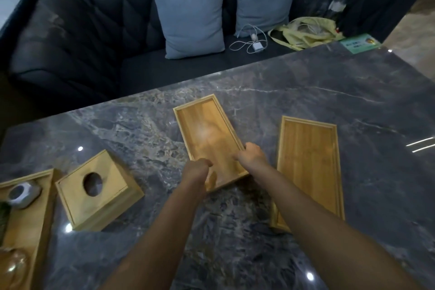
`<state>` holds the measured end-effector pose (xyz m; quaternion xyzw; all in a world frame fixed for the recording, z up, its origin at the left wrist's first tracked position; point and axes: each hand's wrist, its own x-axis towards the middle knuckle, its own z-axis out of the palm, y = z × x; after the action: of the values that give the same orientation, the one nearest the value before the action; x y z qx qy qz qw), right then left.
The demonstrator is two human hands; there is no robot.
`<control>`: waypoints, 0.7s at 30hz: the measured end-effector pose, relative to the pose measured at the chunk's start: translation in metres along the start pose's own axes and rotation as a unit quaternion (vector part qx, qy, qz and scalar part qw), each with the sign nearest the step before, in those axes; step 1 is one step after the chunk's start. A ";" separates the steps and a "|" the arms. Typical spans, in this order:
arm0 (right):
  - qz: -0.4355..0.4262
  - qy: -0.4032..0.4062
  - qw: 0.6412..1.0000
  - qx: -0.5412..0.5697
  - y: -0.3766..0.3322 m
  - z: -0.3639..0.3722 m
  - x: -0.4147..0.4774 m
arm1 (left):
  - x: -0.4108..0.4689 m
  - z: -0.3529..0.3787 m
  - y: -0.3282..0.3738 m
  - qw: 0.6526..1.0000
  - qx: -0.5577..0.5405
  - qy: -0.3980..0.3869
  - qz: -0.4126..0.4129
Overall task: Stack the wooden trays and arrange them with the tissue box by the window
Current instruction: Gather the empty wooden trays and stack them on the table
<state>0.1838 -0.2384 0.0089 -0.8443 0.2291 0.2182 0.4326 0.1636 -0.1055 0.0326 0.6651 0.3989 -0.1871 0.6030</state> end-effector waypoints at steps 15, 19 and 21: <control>-0.167 0.265 0.950 0.008 0.028 -0.060 -0.054 | -0.050 0.014 -0.003 0.960 0.038 0.006 0.278; -0.117 0.319 0.940 -0.010 0.062 -0.084 -0.073 | -0.070 0.040 -0.009 0.945 0.067 -0.046 0.317; -0.093 0.338 0.937 -0.011 0.080 -0.089 -0.084 | -0.079 0.052 -0.018 0.938 0.097 -0.067 0.325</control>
<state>0.0859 -0.3373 0.0535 -0.8903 0.2800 -0.1186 0.3390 0.1142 -0.1798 0.0681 0.7999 0.0994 -0.0624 0.5885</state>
